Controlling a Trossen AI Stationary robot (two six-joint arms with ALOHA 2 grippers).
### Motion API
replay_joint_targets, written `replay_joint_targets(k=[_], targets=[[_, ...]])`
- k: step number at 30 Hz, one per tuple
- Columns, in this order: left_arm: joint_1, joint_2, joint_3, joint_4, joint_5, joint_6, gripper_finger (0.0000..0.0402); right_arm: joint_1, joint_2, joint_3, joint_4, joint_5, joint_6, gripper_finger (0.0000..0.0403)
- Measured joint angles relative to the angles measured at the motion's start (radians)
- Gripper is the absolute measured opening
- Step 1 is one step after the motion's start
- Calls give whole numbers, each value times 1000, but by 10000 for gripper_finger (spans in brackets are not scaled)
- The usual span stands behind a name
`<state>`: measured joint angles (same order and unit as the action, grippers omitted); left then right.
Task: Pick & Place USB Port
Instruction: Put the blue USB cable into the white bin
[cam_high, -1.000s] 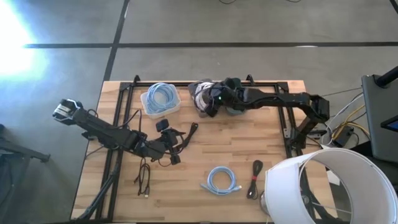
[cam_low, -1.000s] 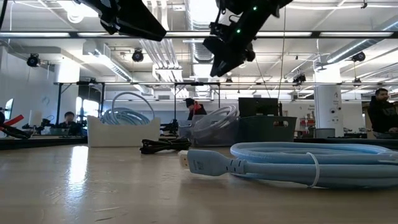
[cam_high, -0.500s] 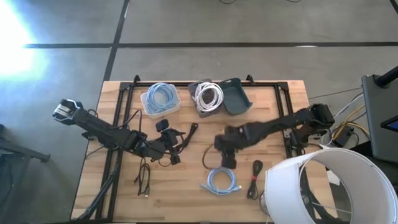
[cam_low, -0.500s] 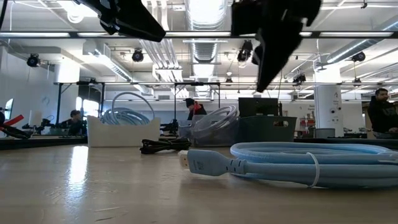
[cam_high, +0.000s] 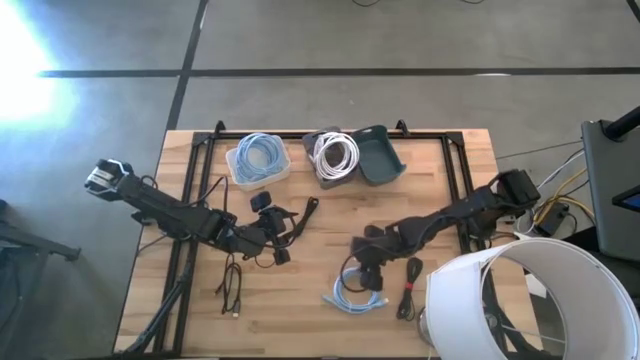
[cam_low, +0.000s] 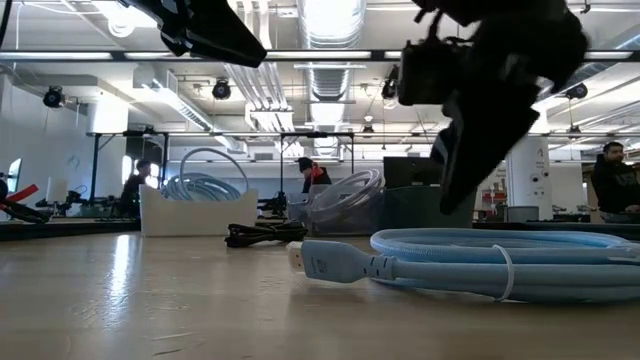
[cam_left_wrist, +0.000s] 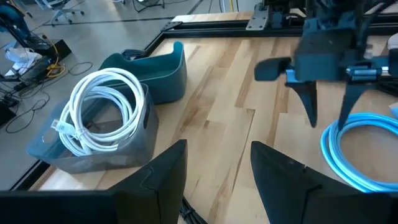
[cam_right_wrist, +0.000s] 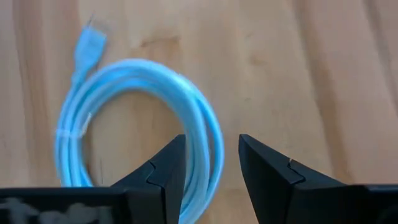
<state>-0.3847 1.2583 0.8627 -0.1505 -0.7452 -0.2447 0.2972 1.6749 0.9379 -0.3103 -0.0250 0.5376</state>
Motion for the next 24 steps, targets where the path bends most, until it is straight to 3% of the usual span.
replay_joint_targets(k=[9, 13, 24], targets=[[0, 0, 0, 0, 0, 1, 181, 25, 0, -151, 244, 2, -40, 141], [0, 0, 0, 0, 0, 1, 181, 27, 0, -183, 273, 56, -71, 137], [0, 0, 0, 1, 0, 2, 181, 26, 9, -214, 328, 74, -149, 80]])
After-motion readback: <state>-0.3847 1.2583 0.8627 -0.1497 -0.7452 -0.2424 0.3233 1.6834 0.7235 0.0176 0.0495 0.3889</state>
